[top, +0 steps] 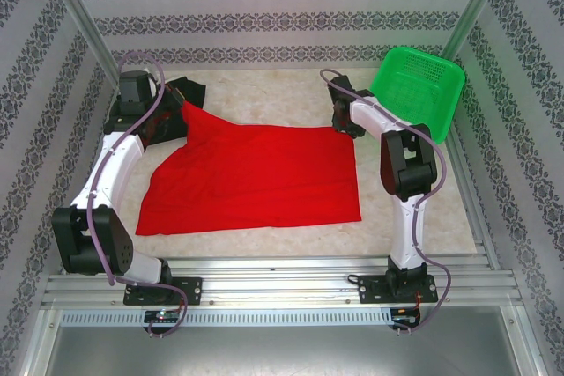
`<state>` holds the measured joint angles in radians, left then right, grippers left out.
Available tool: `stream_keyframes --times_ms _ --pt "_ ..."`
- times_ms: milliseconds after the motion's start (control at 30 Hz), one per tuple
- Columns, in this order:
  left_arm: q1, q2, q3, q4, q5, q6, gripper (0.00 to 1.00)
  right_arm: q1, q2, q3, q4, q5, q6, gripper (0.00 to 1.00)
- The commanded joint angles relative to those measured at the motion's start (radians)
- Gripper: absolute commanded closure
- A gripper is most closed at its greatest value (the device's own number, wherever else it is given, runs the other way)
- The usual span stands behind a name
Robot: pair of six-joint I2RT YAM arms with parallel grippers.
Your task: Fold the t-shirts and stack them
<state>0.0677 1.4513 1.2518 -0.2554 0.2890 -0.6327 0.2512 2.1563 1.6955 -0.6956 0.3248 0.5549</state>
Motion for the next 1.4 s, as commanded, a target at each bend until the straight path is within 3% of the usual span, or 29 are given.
stream_keyframes --times_ms 0,200,667,867,1367 --pt "0.012 -0.031 -0.011 0.024 0.019 0.018 1.0 0.005 0.026 0.038 -0.031 0.033 0.049 0.57" --pt "0.01 -0.038 -0.017 0.015 0.017 0.022 1.0 0.021 0.068 0.076 -0.065 0.067 0.125 0.48" --pt "0.014 -0.067 -0.029 -0.02 0.015 0.036 1.0 0.025 0.14 0.135 -0.104 0.133 0.355 0.55" --pt "0.014 -0.069 -0.036 -0.014 0.024 0.022 1.0 0.036 0.149 0.149 -0.128 0.15 0.35 0.56" --pt "0.001 -0.152 -0.08 0.033 0.062 -0.037 1.0 0.047 0.322 0.455 -0.447 0.15 0.262 0.62"
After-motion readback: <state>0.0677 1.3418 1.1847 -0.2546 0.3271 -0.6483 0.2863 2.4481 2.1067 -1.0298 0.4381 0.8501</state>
